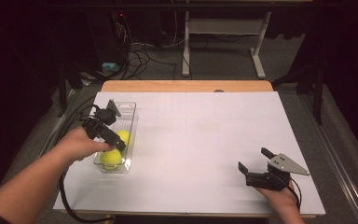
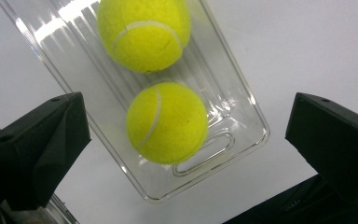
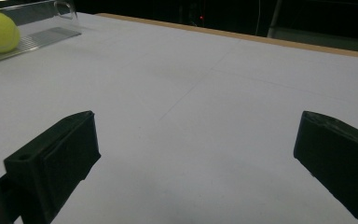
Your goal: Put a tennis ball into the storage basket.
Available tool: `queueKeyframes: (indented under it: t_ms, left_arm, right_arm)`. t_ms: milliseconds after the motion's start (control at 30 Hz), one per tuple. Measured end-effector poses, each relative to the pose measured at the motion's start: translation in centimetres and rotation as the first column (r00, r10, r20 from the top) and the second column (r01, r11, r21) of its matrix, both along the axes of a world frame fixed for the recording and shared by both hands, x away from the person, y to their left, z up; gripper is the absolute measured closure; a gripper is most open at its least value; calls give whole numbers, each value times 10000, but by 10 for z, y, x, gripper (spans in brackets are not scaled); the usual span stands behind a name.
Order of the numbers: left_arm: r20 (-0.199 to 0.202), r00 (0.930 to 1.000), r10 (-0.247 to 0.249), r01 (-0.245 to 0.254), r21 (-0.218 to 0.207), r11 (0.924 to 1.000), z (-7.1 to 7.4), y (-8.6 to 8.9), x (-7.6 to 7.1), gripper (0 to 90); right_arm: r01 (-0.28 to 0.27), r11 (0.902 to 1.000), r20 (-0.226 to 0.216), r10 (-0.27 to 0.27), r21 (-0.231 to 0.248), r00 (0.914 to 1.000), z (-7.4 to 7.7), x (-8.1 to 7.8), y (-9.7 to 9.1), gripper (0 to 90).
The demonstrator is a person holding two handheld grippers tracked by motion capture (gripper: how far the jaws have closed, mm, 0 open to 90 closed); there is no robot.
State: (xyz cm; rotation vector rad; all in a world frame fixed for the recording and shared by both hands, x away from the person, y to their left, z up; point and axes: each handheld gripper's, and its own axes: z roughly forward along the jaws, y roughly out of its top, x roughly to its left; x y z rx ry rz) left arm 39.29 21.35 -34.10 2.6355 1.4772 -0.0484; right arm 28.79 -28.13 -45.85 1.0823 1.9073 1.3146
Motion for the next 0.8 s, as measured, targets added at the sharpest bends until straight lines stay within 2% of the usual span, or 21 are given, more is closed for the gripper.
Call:
queueKeyframes:
  t_ms: [100,200,367,433,600,700,767,800]
  left_arm:
    - [144,9997,-206,207,-74,9998,-2,-10,0,5]
    - [225,9977,-637,642,-215,9977,-6,-25,-1,5]
    - [379,9887,-1452,1465,-323,9887,-19,-58,-8,5]
    - [301,9841,-1751,1764,-478,9831,-23,-71,-9,4]
    - [661,9719,-2260,2309,-801,9697,-32,-98,-15,4]
    - [980,9668,-2360,2472,-1242,9610,-39,-110,-19,4]
    - [1038,9662,-2358,2500,-1569,9554,-45,-115,-21,4]
    - [1165,9665,-2288,2477,-1885,9503,-48,-118,-23,4]
  right_arm:
    - [-58,10000,14,58,16,10000,0,0,1,0]
    - [-62,10000,15,62,31,10000,0,0,1,0]
    - [-80,10000,12,80,24,10000,0,-1,1,0]
    - [-106,9999,7,106,8,9999,0,-1,2,0]
    - [-134,9999,31,134,4,9999,1,-1,3,0]
    - [-157,9999,45,157,17,9999,1,-2,3,0]
    - [-158,9999,15,158,26,9999,0,-2,3,0]
    - [-190,9998,-7,190,45,9998,0,-2,3,0]
